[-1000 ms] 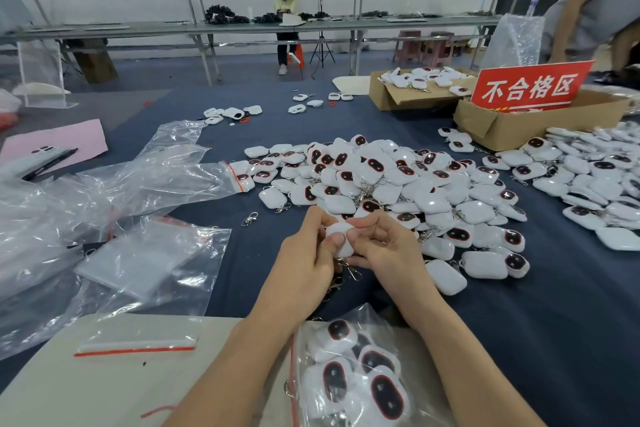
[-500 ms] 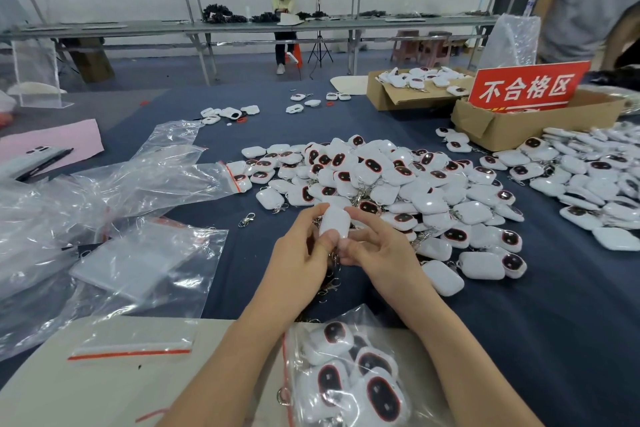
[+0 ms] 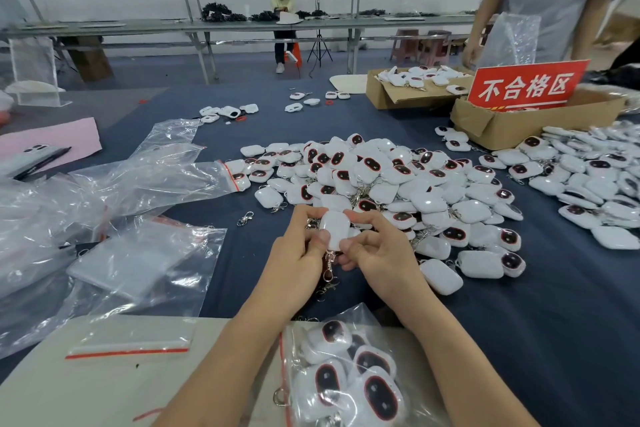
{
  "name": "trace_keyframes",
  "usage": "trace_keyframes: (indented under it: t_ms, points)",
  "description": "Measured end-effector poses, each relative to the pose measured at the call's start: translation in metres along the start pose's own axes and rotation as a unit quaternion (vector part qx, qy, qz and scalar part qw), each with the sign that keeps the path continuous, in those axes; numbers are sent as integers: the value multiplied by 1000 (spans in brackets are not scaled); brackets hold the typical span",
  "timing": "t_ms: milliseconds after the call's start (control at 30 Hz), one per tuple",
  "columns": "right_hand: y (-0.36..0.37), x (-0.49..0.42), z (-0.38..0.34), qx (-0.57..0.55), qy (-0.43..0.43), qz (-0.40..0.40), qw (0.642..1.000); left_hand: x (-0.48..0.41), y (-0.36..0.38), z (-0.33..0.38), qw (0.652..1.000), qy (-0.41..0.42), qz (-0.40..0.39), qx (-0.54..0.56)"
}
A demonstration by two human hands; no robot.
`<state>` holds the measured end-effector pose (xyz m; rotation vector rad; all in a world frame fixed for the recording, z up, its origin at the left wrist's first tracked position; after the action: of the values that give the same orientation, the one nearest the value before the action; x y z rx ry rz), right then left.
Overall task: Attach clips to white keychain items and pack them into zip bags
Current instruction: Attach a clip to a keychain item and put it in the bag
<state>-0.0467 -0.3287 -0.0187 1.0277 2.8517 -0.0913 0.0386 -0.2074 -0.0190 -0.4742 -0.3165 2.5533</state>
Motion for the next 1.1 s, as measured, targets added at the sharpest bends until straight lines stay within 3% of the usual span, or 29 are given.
trace_keyframes:
  t_ms: [700, 1100]
  points:
    - [-3, 2, -4, -67, 10, 48, 997, 4, 0, 3, 997, 52, 22, -50]
    - [-4, 0, -5, -91, 19, 6, 996, 3, 0, 5, 998, 62, -1, 2]
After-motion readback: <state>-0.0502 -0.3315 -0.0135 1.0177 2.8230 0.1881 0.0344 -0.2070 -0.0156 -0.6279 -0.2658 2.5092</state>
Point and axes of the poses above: each hand's wrist, its own x-axis away from the middle knuckle, its own y-axis out of the palm, z = x × y, the point moved 3 cm from there along -x, towards the middle knuckle, and after that the axes turned 7 degrees about z, right-handed, at the moved point
